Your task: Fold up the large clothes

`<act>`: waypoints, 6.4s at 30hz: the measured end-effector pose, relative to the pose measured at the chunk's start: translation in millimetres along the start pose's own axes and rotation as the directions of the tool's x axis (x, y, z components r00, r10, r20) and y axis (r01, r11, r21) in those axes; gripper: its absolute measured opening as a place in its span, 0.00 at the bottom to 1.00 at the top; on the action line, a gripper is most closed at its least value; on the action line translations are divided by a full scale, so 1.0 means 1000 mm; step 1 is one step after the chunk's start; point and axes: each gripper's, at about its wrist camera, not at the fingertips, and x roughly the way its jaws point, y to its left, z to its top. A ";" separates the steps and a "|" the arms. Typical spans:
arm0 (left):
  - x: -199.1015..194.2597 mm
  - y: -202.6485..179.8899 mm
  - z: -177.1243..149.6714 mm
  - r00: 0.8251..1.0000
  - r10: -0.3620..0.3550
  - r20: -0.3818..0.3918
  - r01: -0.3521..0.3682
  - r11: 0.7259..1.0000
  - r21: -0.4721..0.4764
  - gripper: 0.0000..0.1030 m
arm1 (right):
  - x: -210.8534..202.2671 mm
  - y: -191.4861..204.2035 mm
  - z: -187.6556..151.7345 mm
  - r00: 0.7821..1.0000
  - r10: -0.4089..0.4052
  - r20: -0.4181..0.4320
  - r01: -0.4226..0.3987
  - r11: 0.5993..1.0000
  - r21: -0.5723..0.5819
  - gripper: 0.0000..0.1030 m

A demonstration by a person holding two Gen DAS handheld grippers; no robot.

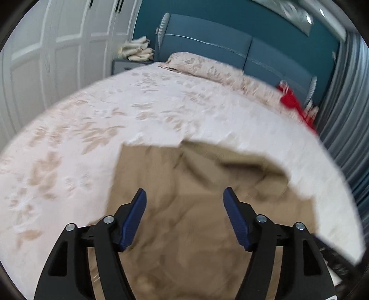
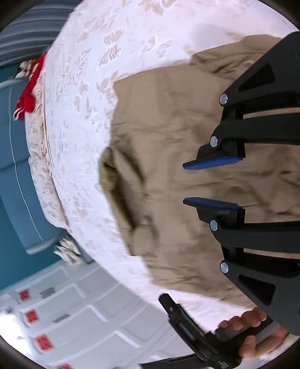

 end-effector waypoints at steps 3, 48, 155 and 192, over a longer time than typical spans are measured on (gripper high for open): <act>0.036 -0.005 0.022 0.998 -0.037 -0.057 0.033 0.997 -0.071 0.68 | 0.025 -0.013 0.030 0.998 0.057 0.008 -0.058 0.993 0.104 0.28; 0.149 -0.018 -0.028 0.993 0.043 -0.114 -0.031 0.994 0.101 0.14 | 0.134 -0.035 0.021 0.999 -0.003 -0.053 0.007 0.997 0.071 0.01; -0.097 0.110 -0.101 0.965 0.168 -0.200 -0.151 0.984 0.097 0.76 | -0.148 -0.099 -0.128 0.982 -0.169 -0.082 0.166 0.985 -0.038 0.51; -0.241 0.137 -0.210 0.983 0.011 -0.181 -0.028 0.996 -0.088 0.01 | -0.255 -0.103 -0.254 0.995 -0.095 0.025 0.087 0.972 0.216 0.02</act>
